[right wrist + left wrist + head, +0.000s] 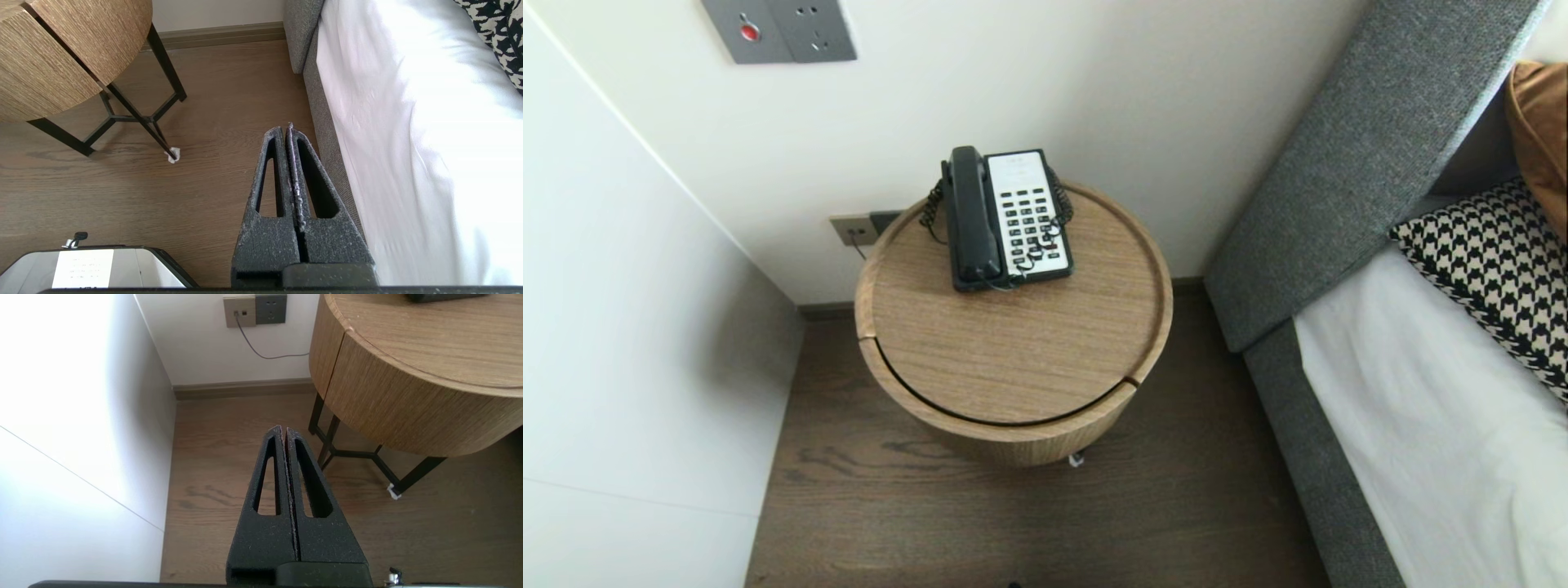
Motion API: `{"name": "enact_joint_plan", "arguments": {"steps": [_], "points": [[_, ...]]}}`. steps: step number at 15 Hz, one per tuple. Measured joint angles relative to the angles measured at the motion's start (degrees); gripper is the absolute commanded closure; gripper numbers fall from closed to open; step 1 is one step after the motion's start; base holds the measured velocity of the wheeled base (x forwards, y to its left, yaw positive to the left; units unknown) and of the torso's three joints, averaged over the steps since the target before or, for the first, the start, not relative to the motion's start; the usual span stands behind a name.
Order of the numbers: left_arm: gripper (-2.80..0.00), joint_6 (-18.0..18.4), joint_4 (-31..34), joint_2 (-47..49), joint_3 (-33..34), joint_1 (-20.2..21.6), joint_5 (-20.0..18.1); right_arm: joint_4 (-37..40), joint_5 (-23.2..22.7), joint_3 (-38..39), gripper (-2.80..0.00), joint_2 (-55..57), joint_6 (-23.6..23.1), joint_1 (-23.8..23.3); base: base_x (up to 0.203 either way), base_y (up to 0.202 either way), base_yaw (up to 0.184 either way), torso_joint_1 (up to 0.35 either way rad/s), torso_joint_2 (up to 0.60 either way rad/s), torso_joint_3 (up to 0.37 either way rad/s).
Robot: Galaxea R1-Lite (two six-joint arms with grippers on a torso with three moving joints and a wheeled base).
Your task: Open the nightstand drawer
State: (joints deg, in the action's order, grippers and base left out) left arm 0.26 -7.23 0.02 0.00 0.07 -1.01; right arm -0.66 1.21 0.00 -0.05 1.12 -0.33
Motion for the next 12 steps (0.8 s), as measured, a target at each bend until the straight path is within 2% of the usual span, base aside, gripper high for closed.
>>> {"name": "enact_joint_plan", "arguments": {"steps": [12], "points": [[0.0, 0.25, -0.3, 0.0, 0.0, 0.0, 0.07, -0.02, 0.0, 0.0, 0.0, 0.0, -0.27, 0.0, 0.0, 0.0, 0.0, 0.0, 0.0, 0.0]]}}
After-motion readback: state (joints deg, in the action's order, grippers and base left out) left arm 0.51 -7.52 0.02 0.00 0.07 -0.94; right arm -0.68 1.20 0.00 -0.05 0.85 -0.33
